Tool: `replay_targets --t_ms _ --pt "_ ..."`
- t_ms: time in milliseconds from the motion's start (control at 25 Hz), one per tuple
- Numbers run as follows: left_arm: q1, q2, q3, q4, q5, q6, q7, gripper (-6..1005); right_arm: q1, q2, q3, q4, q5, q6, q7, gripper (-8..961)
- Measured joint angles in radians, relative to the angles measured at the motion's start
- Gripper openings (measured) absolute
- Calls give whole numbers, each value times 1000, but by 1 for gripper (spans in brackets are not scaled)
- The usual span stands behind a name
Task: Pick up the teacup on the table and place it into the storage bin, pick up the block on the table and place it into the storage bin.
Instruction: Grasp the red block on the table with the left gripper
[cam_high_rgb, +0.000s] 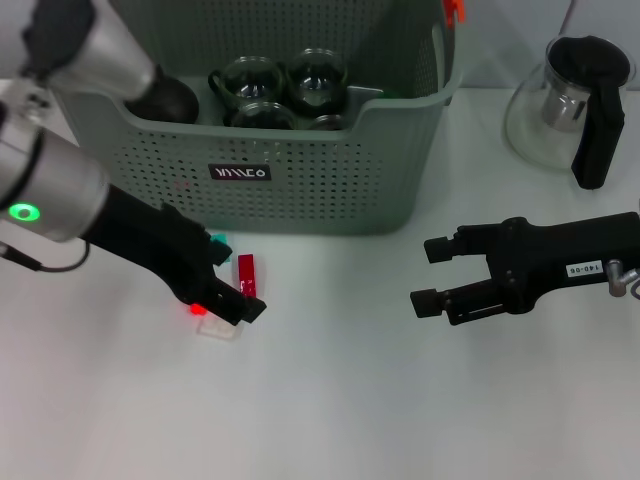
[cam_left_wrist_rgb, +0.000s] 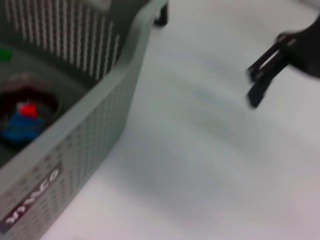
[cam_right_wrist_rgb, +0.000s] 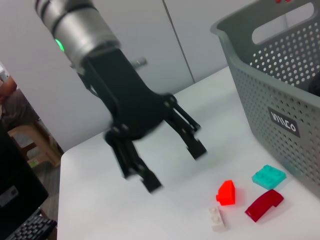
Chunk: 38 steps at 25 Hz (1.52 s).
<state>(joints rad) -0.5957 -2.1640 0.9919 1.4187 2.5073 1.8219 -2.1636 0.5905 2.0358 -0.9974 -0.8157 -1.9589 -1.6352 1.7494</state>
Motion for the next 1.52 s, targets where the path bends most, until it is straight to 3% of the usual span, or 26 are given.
replay_targets --t_ms 160,480,800,1520 --pt "-7 1 76 -61 56 -94 -70 894 0 -1 0 7 0 2 -3 947" --pt "-24 -1 148 -98 213 -233 -236 894 2 -1 0 9 0 8 -5 946" --pt "-54 -5 279 -110 332 -254 -409 894 1 -3 -7 9 0 15 -9 946" --pt "-82 -4 315 -216 347 -351 -485 895 12 -2 -9 10 -3 14 -30 946"
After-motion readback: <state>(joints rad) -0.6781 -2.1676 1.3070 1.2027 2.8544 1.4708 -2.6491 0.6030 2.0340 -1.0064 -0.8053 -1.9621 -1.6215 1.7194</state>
